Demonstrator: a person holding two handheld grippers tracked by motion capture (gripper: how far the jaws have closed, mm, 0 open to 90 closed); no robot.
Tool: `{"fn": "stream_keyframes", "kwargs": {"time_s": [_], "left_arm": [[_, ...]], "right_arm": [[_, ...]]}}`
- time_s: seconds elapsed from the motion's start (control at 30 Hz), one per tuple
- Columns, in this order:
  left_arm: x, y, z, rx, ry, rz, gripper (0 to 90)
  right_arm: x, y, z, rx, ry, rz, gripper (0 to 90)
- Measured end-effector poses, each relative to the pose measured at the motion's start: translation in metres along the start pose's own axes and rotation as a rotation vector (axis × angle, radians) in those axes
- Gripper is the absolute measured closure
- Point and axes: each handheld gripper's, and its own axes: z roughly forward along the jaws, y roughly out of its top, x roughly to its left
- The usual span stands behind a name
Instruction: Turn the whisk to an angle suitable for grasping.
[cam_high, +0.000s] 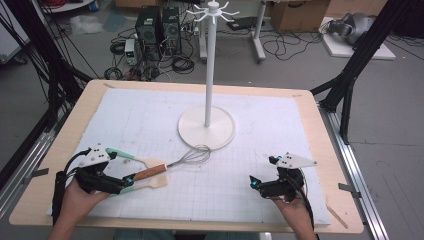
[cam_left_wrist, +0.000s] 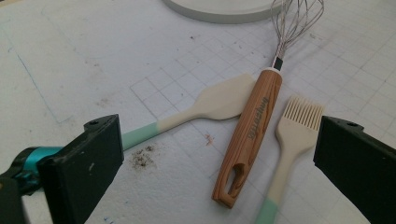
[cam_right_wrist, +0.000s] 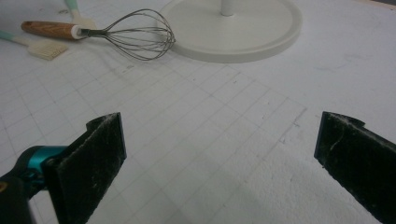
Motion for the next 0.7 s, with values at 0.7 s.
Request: {"fn": "stream_keyframes", "kwargs": {"time_s": [0.7], "left_arm": [[-0.0024, -0.0003, 0.0004, 0.007, -0.01, 0.007, 3.2]], "right_arm": [[0.0004, 0.0006, -0.0044, -0.016, -0.019, -0.009, 0.7]]}}
